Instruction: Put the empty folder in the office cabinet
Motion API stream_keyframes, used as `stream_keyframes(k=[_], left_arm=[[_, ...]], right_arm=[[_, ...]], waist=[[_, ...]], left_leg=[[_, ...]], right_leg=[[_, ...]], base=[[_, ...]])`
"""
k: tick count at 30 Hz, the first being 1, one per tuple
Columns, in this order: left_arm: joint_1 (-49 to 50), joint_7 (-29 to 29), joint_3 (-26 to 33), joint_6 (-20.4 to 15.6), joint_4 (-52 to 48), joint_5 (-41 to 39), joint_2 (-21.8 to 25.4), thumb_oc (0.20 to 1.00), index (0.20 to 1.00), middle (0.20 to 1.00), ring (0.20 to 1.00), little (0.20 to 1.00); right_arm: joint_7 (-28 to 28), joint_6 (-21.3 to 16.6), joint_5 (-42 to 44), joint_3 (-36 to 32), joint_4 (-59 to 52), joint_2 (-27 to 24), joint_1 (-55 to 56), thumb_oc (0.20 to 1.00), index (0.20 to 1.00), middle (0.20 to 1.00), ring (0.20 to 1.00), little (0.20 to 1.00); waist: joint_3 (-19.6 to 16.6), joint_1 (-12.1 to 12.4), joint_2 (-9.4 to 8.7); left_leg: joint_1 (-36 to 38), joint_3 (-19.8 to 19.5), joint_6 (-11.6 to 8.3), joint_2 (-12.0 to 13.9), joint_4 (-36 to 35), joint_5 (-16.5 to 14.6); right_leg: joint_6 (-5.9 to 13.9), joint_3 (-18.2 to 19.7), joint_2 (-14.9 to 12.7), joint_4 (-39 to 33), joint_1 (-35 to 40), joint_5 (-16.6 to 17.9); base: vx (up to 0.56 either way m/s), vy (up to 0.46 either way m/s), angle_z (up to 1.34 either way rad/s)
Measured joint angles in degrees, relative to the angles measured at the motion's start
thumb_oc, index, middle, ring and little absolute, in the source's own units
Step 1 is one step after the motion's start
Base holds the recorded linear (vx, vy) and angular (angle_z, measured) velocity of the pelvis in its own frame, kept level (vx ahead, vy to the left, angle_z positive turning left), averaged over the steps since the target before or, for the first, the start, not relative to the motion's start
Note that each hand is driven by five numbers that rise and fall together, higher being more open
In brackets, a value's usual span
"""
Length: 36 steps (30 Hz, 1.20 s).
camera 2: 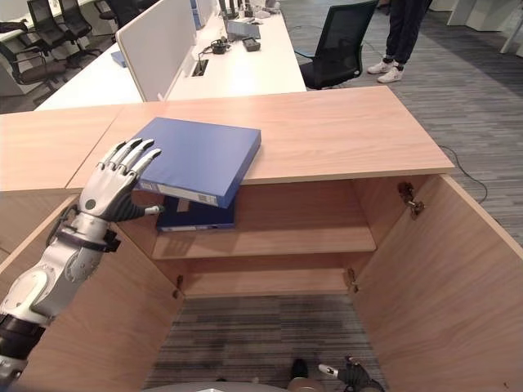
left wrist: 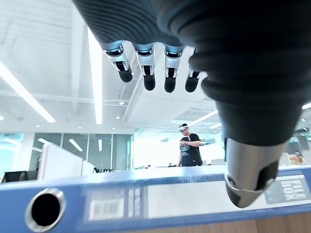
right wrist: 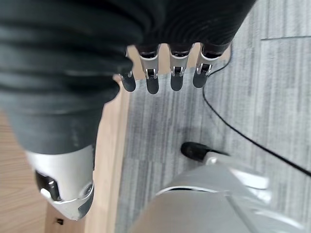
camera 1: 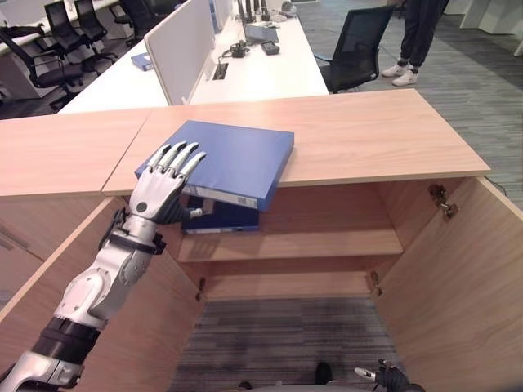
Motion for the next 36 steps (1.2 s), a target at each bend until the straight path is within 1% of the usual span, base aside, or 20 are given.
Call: stream_keyframes(k=[2, 3, 8, 9, 13, 17, 21, 25, 29, 36], left_arm=[[-0.1, 0.0, -0.6, -0.1, 0.6, 1.2, 0.0, 1.000, 1.000, 1.000, 1.000, 1.000], [-1.6, 0.1, -2.7, 0.0, 2.0, 1.6, 0.2, 1.000, 1.000, 1.000, 1.000, 1.000], [-4.4, 0.6, -7.6, 0.7, 6.1, 3.4, 0.2, 1.000, 1.000, 1.000, 1.000, 1.000], [-4.4, 0.6, -7.7, 1.0, 6.4, 3.7, 0.2, 1.000, 1.000, 1.000, 1.000, 1.000], [-8.1, 0.6, -12.2, 2.2, 11.2, 3.8, -0.4, 1.000, 1.000, 1.000, 1.000, 1.000], [-10.1, 0.6, -14.8, 2.3, 13.6, 4.6, -0.9, 1.000, 1.000, 1.000, 1.000, 1.000], [-11.8, 0.5, -16.1, 3.4, 15.7, 5.5, -1.2, 1.000, 1.000, 1.000, 1.000, 1.000], [-12.3, 0.5, -16.4, 3.6, 17.2, 5.5, -1.6, 1.000, 1.000, 1.000, 1.000, 1.000], [-13.3, 0.5, -16.6, 4.1, 19.4, 5.5, -3.2, 1.000, 1.000, 1.000, 1.000, 1.000], [-13.4, 0.8, -17.1, 4.7, 20.2, 5.5, -3.7, 1.000, 1.000, 1.000, 1.000, 1.000]], right_arm=[[0.0, 0.0, 0.0, 0.0, 0.0, 0.0, -0.3, 1.000, 1.000, 1.000, 1.000, 1.000], [-0.1, 0.0, 0.0, 0.0, 0.1, -0.1, -0.2, 1.000, 1.000, 1.000, 1.000, 1.000], [-0.3, 0.0, 0.1, 0.0, 0.1, -0.1, -0.5, 1.000, 1.000, 1.000, 1.000, 1.000], [-0.4, 0.0, 0.1, 0.0, 0.1, -0.1, -0.5, 1.000, 1.000, 1.000, 1.000, 1.000], [-0.8, 0.0, 0.1, 0.0, 0.4, -0.2, -0.7, 1.000, 1.000, 1.000, 1.000, 1.000], [-0.9, 0.0, 0.1, 0.0, 0.8, -0.3, -0.6, 1.000, 1.000, 1.000, 1.000, 1.000], [-0.9, 0.0, 0.1, 0.0, 1.8, -0.3, -0.7, 1.000, 1.000, 1.000, 1.000, 1.000], [-0.9, 0.0, 0.1, 0.0, 1.9, -0.3, -0.8, 1.000, 1.000, 1.000, 1.000, 1.000], [-0.9, 0.0, 0.1, 0.0, 2.0, -0.4, -0.6, 1.000, 1.000, 1.000, 1.000, 1.000], [-0.9, 0.0, 0.1, 0.0, 2.0, -0.7, -0.5, 1.000, 1.000, 1.000, 1.000, 1.000]], waist=[[-0.1, -0.9, 0.17], [-0.3, -1.1, 0.38], [-0.6, -2.0, 0.79], [-0.6, -2.3, 0.77], [-0.7, -2.6, 0.74], [-0.7, -2.9, 0.74], [-0.8, -3.4, 0.72], [-0.8, -4.1, 0.70], [-0.9, -4.2, 0.66], [-1.5, -4.3, 0.29]], left_leg=[[0.0, 0.0, -0.03, 0.0, 0.0, 0.0], [0.0, 0.1, -0.03, 0.0, 0.0, 0.0], [0.1, 0.6, -0.29, 0.0, 0.0, -0.2], [0.1, 0.7, -0.33, 0.0, 0.0, -0.2], [0.1, 0.7, -0.34, 0.0, 0.0, -0.3], [0.0, 0.7, -0.24, 0.0, 0.0, -0.3], [0.0, 0.7, -0.15, 0.0, 0.0, -0.3], [0.0, 0.8, -0.11, 0.0, 0.0, -0.3], [0.0, 1.0, -0.09, 0.0, 0.0, -0.3], [0.2, 1.4, -0.02, 0.0, 0.0, -0.3]], right_leg=[[0.00, 0.0, 0.0, 0.0, -0.1, 0.0], [-0.01, 0.1, 0.0, 0.0, -0.1, 0.0], [-0.04, 0.6, 0.1, 0.0, -0.3, 0.1], [-0.04, 0.7, 0.2, 0.0, -0.4, 0.1], [-0.01, 1.0, 0.1, 0.0, -0.4, 0.2], [-0.03, 1.0, 0.1, 0.0, -0.5, 0.2], [-0.03, 1.0, 0.1, 0.0, -0.5, 0.2], [-0.04, 1.1, 0.1, 0.0, -0.5, 0.2], [-0.04, 1.2, 0.1, 0.0, -0.6, 0.2], [-0.04, 1.4, 0.2, 0.0, -0.6, 0.2]], base=[[0.02, 0.006, -0.01], [0.03, 0.009, -0.02], [0.04, 0.013, -0.05], [0.04, 0.022, -0.04], [0.00, 0.000, 0.00], [0.01, 0.004, 0.00], [0.02, 0.008, 0.00], [0.01, 0.004, 0.00], [0.00, 0.000, 0.00], [0.00, 0.000, 0.00]])
